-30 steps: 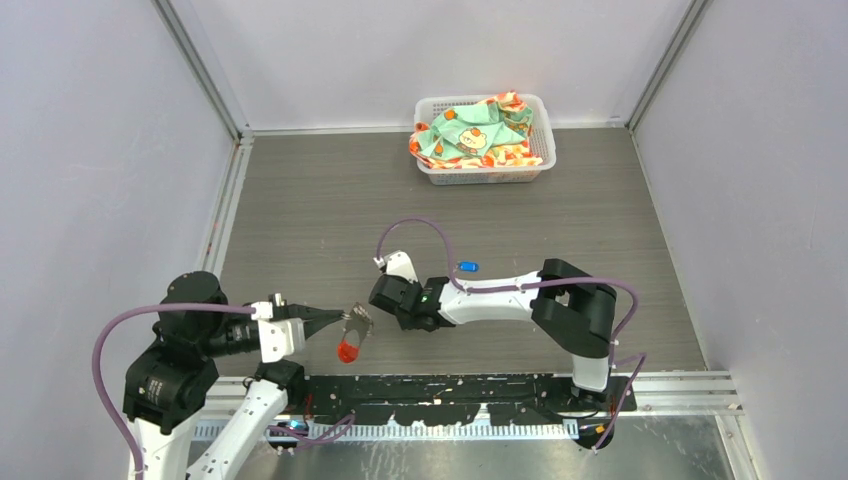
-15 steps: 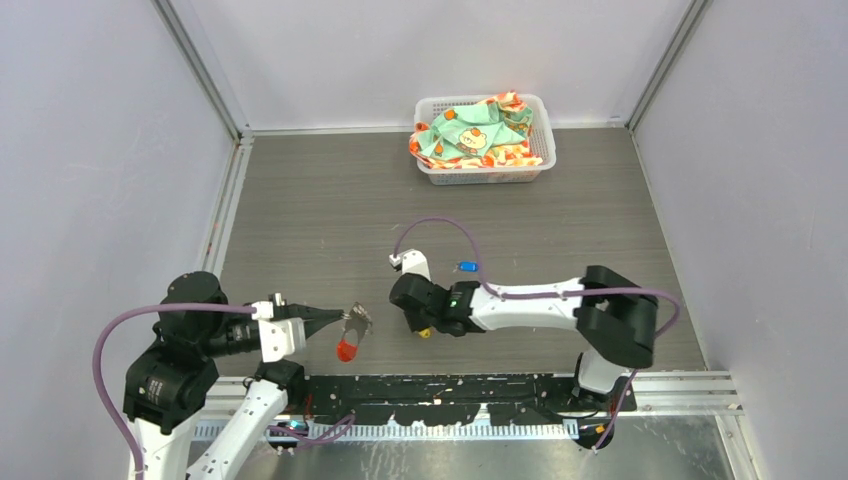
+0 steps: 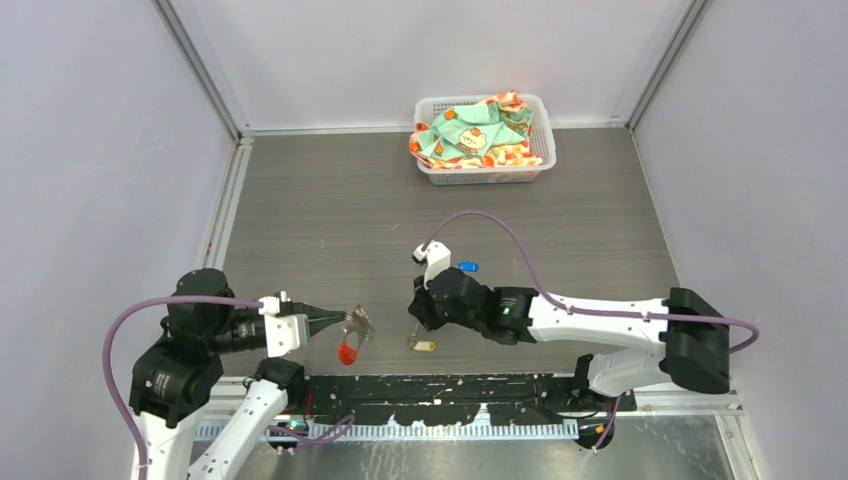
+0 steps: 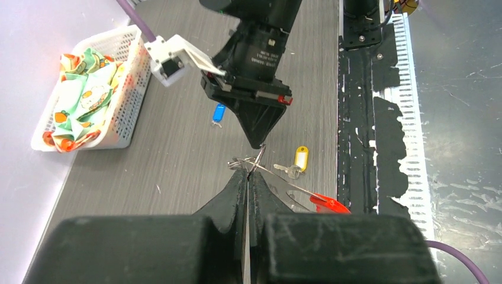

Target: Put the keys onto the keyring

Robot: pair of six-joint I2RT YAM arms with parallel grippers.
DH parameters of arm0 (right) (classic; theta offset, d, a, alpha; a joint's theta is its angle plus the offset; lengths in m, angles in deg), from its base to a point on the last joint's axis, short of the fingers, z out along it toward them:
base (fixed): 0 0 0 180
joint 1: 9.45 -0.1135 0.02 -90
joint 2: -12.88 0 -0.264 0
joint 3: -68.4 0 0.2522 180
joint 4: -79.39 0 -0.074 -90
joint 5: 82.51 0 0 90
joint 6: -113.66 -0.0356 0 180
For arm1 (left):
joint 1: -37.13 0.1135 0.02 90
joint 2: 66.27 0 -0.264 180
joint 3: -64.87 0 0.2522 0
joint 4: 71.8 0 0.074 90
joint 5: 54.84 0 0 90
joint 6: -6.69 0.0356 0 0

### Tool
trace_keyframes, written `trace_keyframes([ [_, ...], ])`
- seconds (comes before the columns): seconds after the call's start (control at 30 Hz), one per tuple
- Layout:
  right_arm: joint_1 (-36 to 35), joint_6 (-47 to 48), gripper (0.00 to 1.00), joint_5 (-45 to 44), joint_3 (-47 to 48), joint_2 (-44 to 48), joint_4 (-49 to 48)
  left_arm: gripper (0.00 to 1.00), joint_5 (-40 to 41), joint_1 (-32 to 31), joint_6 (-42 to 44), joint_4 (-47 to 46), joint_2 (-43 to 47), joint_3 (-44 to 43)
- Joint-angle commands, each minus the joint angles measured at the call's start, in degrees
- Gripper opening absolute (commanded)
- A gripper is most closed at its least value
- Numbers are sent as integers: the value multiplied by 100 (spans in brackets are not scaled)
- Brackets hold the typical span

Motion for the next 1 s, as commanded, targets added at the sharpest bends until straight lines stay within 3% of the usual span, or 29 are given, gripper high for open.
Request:
trace_keyframes([
  [0.0,-11,459,15,55,90,276,64,0,-187,29,-38,-37,-104,-3],
  [0.1,-39,805,30,374,348,-203,526,0,-187,29,-155,-88,-103,-8],
  [0.23,-315,1526,40,560,446,-704,803,0,-134,29,-146,-46,-97,-51],
  [0.4,-827,2422,44,394,291,-917,437,0,-85,29,-160,65,-122,-135],
  [0.63,-859,3465,46,289,-237,-773,-521,0,9,29,-248,229,-234,-201],
  [0.8,-851,3829,46,-44,-339,-1139,-997,0,47,29,-365,153,-194,-212],
  [0.97,-630,3690,46,395,-273,-1300,-1167,0,64,29,-292,270,-241,-325],
])
